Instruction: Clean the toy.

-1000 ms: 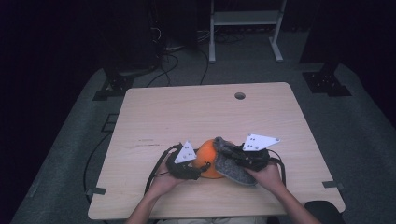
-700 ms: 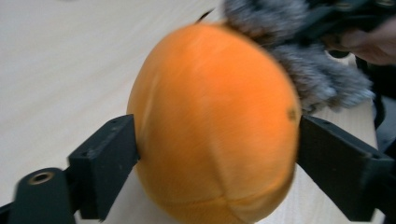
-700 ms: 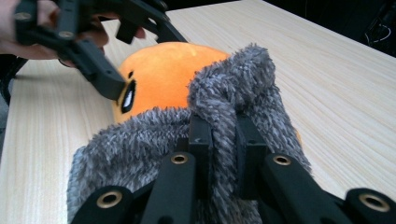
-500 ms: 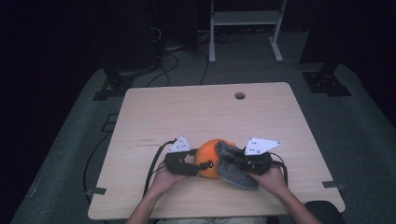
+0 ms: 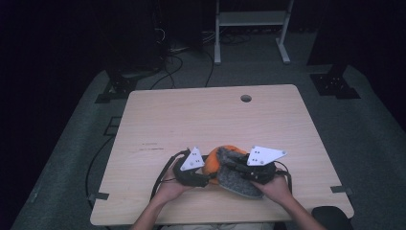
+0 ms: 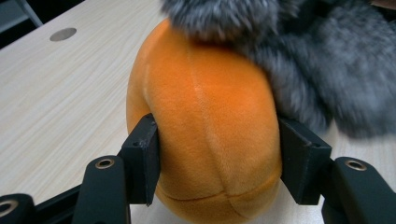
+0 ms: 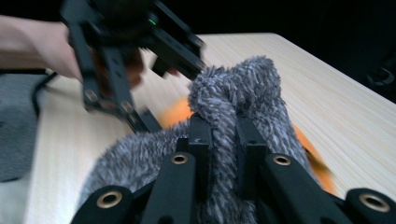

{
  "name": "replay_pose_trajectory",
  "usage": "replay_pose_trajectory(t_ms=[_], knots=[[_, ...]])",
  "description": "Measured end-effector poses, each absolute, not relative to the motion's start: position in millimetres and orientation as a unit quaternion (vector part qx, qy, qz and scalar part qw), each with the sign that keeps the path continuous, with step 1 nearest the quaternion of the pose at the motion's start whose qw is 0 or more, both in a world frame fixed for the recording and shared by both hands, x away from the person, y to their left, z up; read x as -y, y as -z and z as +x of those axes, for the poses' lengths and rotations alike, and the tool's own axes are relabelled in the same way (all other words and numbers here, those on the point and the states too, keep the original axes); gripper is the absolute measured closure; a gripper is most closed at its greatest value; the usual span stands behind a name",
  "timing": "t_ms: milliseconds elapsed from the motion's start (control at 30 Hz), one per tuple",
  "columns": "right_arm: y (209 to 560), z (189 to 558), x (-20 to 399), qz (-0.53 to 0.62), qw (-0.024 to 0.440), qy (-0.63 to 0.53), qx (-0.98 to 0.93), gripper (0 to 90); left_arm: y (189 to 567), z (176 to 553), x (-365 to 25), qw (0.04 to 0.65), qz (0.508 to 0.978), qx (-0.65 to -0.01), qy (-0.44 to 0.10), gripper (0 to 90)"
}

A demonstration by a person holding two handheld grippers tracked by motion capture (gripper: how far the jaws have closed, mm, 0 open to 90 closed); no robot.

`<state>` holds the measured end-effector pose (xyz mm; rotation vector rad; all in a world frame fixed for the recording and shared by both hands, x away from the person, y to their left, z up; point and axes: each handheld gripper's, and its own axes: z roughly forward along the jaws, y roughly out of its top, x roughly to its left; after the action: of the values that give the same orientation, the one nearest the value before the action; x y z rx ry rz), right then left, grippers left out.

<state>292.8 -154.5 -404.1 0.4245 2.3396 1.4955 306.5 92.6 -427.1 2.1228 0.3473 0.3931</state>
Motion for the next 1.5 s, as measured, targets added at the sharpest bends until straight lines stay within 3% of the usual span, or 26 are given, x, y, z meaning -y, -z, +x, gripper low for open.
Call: replay_pose_trajectory(t_ms=[333, 533, 867, 1133, 1333, 1400, 1500], knots=[[396.3, 298.4, 164.2, 0.168, 0.185, -0.522, -0.815, 79.2, 427.1, 302.7, -89.3, 0.468, 0.858, -0.135, -0.166, 39.2], [398.0, 289.4, 148.5, 0.144, 0.168, -0.533, -0.817, 79.1, 427.1, 295.3, -76.7, 0.443, 0.866, -0.114, -0.202, 38.8], [395.5, 303.5, 175.4, 0.190, 0.178, -0.534, -0.804, 79.1, 427.8, 296.3, -76.5, 0.459, 0.859, -0.118, -0.192, 38.7], [398.2, 294.9, 150.9, 0.147, 0.153, -0.540, -0.815, 79.0, 430.2, 295.8, -79.2, 0.453, 0.864, -0.111, -0.189, 38.4], [396.7, 307.4, 181.2, 0.198, 0.180, -0.529, -0.805, 79.0, 433.3, 299.5, -83.7, 0.466, 0.858, -0.125, -0.176, 38.6], [399.8, 311.9, 190.7, 0.212, 0.168, -0.533, -0.802, 79.0, 432.7, 302.3, -84.4, 0.470, 0.857, -0.135, -0.163, 34.4], [401.1, 309.8, 186.6, 0.204, 0.163, -0.532, -0.806, 79.1, 429.5, 306.9, -83.6, 0.481, 0.851, -0.161, -0.134, 20.2]])
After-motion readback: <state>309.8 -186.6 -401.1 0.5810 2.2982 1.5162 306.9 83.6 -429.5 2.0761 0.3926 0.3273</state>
